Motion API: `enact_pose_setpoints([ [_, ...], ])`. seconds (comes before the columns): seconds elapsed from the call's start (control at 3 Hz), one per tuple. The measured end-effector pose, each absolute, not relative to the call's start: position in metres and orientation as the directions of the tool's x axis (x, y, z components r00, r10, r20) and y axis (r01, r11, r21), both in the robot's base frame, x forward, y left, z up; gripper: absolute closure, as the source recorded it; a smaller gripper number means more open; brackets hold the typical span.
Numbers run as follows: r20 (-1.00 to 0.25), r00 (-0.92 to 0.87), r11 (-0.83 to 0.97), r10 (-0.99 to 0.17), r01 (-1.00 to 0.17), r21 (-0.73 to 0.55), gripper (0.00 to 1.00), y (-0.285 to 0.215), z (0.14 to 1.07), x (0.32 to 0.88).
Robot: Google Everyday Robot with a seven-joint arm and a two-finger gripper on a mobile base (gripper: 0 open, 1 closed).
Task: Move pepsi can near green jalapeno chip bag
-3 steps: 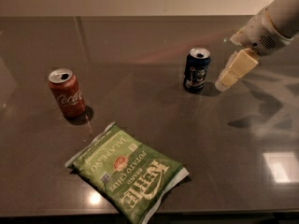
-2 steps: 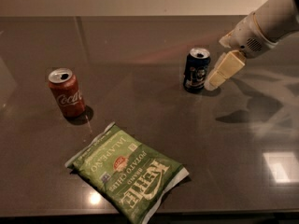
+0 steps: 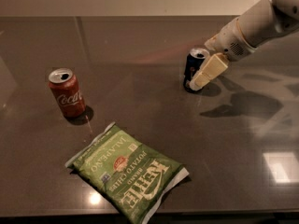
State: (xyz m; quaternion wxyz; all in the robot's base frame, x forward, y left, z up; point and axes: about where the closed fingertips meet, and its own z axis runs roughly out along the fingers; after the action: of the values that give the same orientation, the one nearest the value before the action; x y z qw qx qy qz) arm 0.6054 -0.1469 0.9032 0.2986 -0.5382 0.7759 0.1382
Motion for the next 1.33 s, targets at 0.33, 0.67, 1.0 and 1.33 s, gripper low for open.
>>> enact_pose_setpoints([
  [0.33,-0.619,-0.249,0.388,-0.744,-0.916,-0.098,0.17,-0.144,0.901,0.614],
  [0.67,-0.623,-0.253,0.388,-0.741,-0.917,-0.090,0.40,-0.145,0.902,0.617],
  [1.0,-0.633,-0.253,0.379,-0.732,-0.923,-0.069,0.65,-0.145,0.907,0.612],
  [1.33,-0.646,-0.235,0.332,-0.727,-0.943,-0.031,0.88,-0.136,0.914,0.590],
])
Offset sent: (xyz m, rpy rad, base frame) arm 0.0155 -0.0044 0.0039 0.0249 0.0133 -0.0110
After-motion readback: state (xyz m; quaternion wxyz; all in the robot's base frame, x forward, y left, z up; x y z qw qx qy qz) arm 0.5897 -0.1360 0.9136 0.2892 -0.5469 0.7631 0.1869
